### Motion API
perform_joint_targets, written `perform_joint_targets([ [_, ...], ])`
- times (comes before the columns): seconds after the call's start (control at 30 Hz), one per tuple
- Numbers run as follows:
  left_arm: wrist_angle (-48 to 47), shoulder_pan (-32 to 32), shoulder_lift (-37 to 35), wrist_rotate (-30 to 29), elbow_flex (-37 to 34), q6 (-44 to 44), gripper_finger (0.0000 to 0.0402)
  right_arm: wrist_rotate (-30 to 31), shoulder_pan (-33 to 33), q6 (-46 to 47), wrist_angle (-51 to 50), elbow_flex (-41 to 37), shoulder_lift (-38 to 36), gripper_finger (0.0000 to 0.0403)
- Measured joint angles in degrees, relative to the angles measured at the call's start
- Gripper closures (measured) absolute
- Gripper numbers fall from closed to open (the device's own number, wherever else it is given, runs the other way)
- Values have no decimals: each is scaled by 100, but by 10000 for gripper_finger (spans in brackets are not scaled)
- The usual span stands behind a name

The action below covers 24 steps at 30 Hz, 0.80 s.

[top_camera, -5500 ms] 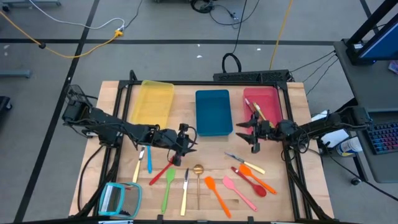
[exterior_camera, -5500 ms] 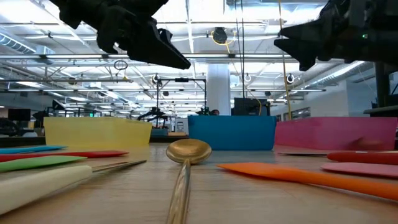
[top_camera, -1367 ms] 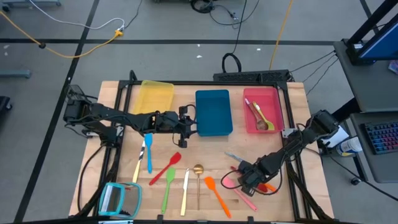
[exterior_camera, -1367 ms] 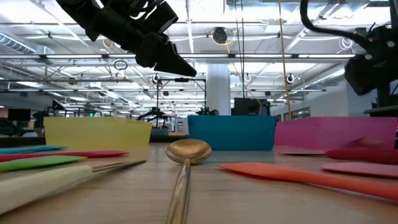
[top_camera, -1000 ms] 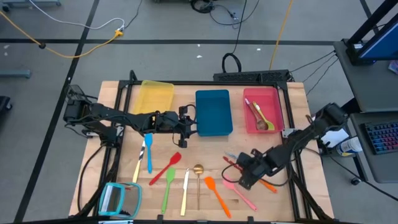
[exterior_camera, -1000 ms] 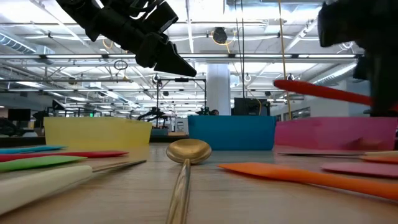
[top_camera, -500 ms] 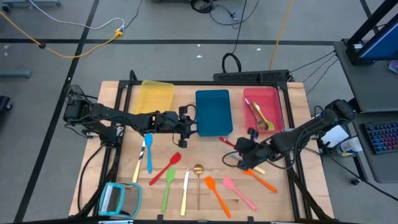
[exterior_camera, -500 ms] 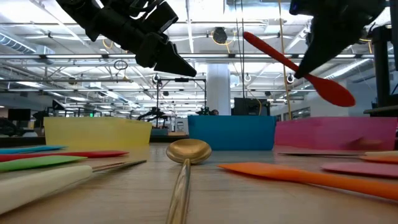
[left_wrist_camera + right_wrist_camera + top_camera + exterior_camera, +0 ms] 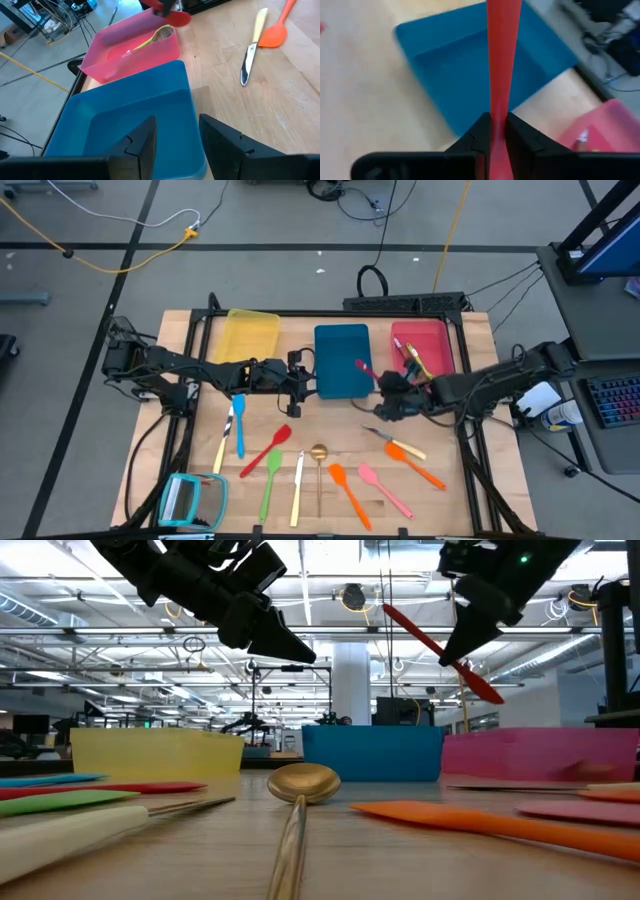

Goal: Pick & Place Kitchen Items
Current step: Put the red serving spoon into the red bin

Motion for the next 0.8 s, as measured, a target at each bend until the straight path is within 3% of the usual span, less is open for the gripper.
perform_joint_targets([
  [0.23,2,0,0,-2,0,-4,250,360,-624,71,-186,2,-117,369],
  [0.43,2,0,0,-2,0,-15,250,332,-1333,1248,-1257,-86,-119,365],
  [0.6,4,0,0,-2,0,9,250,236,-1849,2108,-1914,-421,-150,359],
  [0.8,46,0,-1,-2,0,53,250,-183,-2519,2196,-1801,-1036,-163,364],
])
